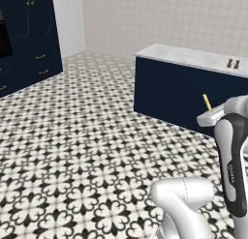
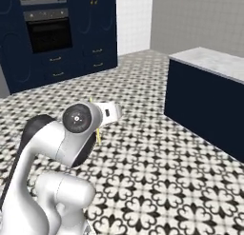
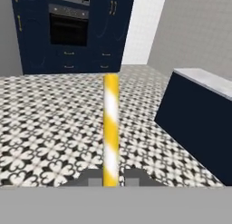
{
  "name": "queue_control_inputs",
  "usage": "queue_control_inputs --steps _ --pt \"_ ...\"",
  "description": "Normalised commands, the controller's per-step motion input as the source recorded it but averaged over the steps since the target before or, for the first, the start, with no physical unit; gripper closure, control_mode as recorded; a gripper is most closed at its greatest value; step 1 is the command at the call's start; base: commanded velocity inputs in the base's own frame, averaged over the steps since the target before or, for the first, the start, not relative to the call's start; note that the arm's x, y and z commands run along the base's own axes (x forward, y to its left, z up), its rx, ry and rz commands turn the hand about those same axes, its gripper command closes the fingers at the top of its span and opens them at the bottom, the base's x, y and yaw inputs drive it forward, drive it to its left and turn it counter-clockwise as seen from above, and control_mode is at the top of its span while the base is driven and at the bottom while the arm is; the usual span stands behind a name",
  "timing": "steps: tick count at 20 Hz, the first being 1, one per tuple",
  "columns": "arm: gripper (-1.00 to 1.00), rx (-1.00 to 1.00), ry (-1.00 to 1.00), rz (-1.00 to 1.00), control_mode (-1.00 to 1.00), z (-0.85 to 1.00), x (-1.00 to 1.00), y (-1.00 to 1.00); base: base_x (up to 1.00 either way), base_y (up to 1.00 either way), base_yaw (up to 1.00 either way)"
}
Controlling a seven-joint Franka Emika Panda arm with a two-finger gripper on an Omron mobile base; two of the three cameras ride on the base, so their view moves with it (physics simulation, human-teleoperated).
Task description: Take a straw from the drawer in front and place it inside the glass cup on the dining counter.
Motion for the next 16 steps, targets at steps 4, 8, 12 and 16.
queue_control_inputs --steps 4,8,12,16 --pt "1.00 0.00 0.00 0.00 1.00 0.00 0.00 0.00 1.00 -0.09 0.06" --pt "1.00 0.00 0.00 0.00 1.00 0.00 0.00 0.00 1.00 0.00 0.03" --pt "1.00 0.00 0.00 0.00 1.00 0.00 0.00 0.00 1.00 0.01 0.00" --pt "1.00 0.00 0.00 0.00 1.00 0.00 0.00 0.00 1.00 0.08 0.00"
